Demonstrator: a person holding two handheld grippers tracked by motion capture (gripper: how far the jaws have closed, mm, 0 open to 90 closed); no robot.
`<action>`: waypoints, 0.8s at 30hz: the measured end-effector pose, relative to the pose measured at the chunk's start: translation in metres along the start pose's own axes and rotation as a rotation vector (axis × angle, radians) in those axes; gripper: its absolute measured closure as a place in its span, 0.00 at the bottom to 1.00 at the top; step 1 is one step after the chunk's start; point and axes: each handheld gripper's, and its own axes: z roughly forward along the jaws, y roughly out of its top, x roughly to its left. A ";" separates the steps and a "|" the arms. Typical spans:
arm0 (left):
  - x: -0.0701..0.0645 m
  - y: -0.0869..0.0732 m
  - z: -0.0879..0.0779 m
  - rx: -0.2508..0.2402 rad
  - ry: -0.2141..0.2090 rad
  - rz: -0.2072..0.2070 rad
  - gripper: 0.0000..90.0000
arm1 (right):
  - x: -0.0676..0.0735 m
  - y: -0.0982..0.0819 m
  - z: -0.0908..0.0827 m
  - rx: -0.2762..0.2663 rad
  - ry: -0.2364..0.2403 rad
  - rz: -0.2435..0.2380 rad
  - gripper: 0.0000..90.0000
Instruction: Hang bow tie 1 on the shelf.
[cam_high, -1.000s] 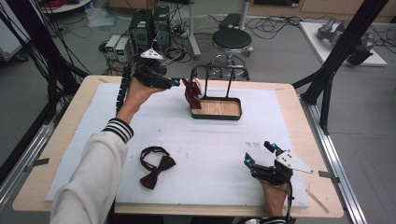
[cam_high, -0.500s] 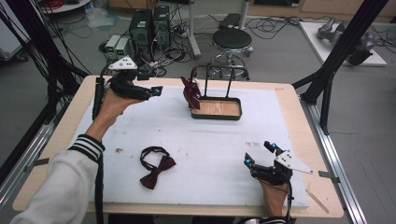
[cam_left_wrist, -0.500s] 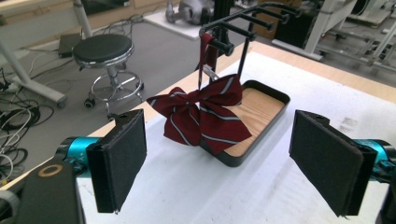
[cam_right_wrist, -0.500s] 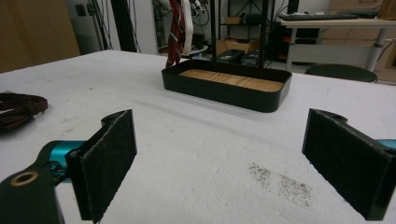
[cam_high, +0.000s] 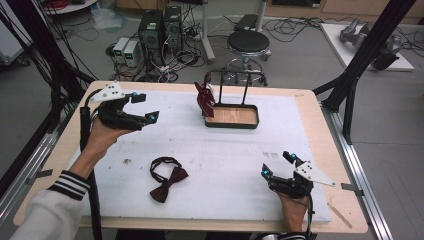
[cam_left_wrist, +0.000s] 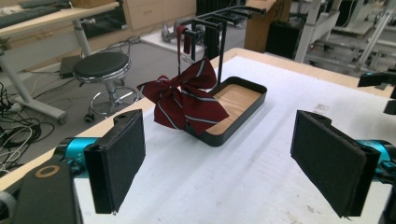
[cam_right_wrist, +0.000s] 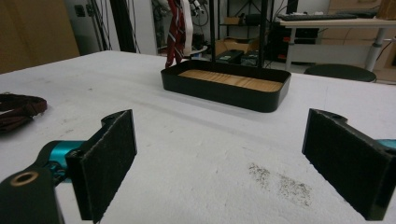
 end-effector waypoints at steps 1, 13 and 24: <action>-0.001 -0.003 -0.004 -0.006 0.005 0.001 0.20 | 0.000 0.000 0.000 0.000 -0.002 -0.002 0.10; -0.009 -0.048 -0.030 -0.048 0.041 -0.021 0.19 | 0.000 0.000 0.000 -0.008 -0.002 0.002 0.10; -0.005 -0.065 -0.035 -0.058 0.067 -0.062 0.19 | 0.000 0.000 0.000 -0.011 -0.004 -0.010 0.10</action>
